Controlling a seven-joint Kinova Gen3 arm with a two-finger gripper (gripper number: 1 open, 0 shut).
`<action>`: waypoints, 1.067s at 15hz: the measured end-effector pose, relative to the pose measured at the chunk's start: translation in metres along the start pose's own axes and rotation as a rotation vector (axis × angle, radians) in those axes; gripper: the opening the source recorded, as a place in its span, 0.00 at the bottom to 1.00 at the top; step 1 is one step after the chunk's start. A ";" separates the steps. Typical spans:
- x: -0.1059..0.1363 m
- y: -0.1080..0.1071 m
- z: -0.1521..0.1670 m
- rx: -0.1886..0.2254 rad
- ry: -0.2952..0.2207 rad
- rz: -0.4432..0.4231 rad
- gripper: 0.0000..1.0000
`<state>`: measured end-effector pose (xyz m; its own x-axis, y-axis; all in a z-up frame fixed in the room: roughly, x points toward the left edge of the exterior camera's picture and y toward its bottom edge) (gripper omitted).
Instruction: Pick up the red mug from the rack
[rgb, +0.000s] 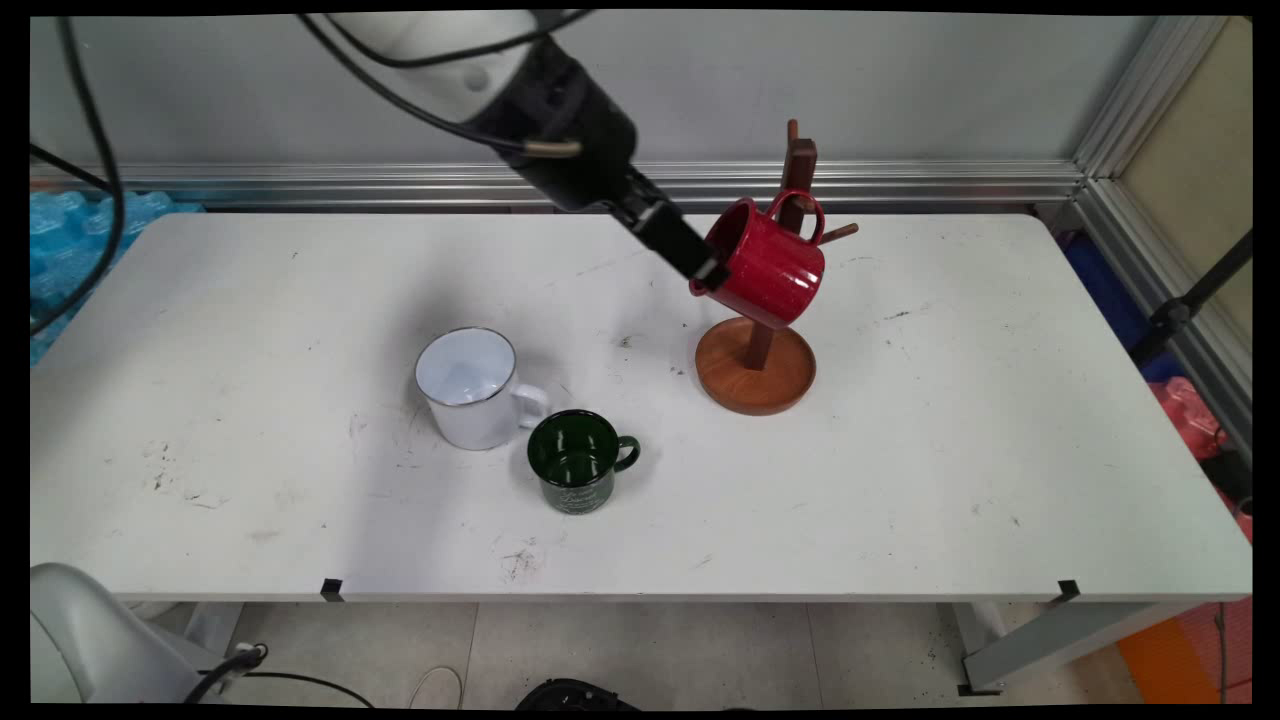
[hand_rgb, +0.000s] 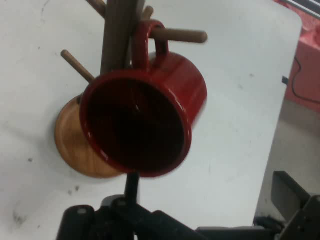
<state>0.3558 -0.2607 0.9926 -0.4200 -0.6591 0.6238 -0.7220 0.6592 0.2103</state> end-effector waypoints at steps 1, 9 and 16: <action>-0.003 -0.001 -0.006 -0.005 -0.004 0.014 1.00; -0.034 -0.009 -0.054 -0.034 -0.042 0.153 1.00; -0.061 -0.016 -0.086 -0.048 -0.072 0.262 1.00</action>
<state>0.4402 -0.2002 1.0160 -0.6284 -0.4871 0.6065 -0.5577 0.8257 0.0852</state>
